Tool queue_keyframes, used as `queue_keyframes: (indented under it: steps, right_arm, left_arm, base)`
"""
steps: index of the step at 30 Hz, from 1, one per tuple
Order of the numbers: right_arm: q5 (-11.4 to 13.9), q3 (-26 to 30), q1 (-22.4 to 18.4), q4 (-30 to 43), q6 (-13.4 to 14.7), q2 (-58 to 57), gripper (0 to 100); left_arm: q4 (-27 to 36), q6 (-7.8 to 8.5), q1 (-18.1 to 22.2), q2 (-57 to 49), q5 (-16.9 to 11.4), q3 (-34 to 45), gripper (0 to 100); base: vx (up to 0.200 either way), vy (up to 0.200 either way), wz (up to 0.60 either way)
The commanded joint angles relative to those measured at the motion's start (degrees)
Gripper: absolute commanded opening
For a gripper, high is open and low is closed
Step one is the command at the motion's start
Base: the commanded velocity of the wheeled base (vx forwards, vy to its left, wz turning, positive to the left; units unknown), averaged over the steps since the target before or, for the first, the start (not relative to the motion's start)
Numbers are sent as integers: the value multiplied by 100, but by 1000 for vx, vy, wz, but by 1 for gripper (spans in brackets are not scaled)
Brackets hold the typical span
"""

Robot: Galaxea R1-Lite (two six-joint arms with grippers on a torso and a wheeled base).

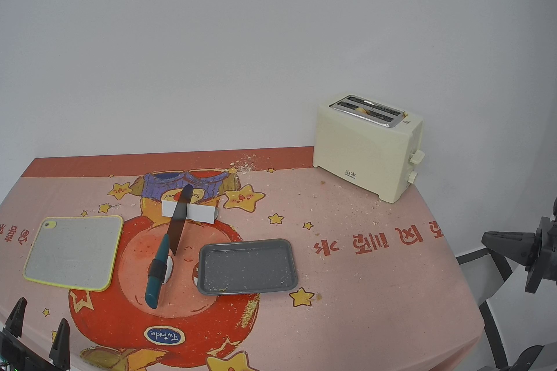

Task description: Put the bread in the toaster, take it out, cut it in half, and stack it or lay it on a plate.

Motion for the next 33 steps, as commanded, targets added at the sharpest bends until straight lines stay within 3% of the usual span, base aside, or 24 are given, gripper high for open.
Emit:
queue_keyframes:
  steps: [1,4,33]
  right_arm:
    - [-5,17,4,3,-31,30,0]
    - [-14,52,4,3,-137,30,0]
    - [-67,175,-13,-23,-128,144,0]
  left_arm:
    - [1,-2,2,-57,1,101,100]
    - [1,-2,2,-57,1,101,100]
    - [1,-2,2,-57,1,101,100]
  base:
    - [0,0,0]
    - [0,0,0]
    - [0,0,0]
